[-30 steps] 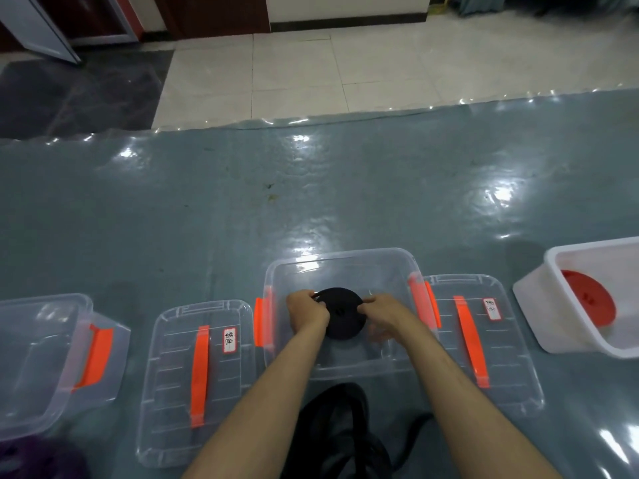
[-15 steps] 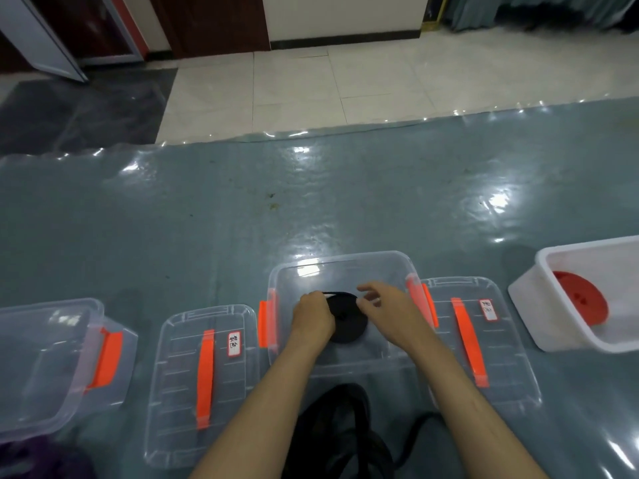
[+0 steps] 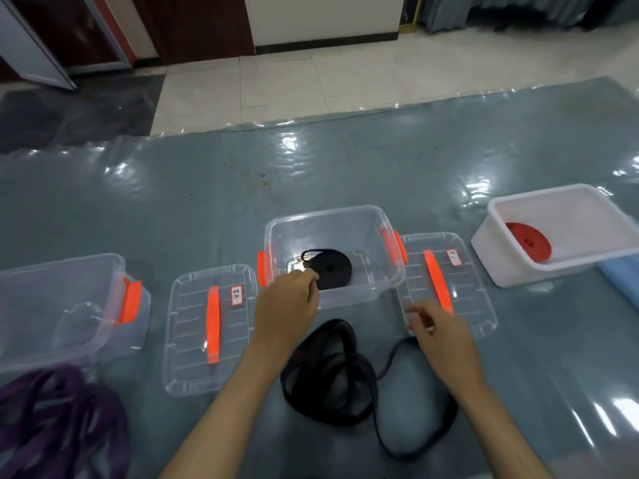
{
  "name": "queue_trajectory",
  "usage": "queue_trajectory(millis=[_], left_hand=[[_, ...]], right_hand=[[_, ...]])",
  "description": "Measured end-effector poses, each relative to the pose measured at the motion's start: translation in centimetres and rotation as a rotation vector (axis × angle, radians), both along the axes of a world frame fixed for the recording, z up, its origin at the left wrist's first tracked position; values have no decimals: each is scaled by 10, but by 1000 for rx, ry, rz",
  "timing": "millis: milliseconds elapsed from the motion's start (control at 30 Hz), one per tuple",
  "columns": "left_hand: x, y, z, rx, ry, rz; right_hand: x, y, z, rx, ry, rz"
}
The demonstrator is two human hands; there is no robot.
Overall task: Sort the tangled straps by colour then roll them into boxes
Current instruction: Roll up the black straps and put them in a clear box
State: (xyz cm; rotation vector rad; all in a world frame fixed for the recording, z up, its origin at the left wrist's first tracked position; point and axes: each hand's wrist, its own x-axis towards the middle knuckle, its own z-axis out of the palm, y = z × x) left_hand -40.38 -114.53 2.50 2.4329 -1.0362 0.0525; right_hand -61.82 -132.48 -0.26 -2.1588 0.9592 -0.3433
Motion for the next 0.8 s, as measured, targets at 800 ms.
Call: queue_trajectory(millis=[800], left_hand=[[-103,52,-27,-125,331,-261]], right_hand=[[-52,16,-30,88,103,-243]])
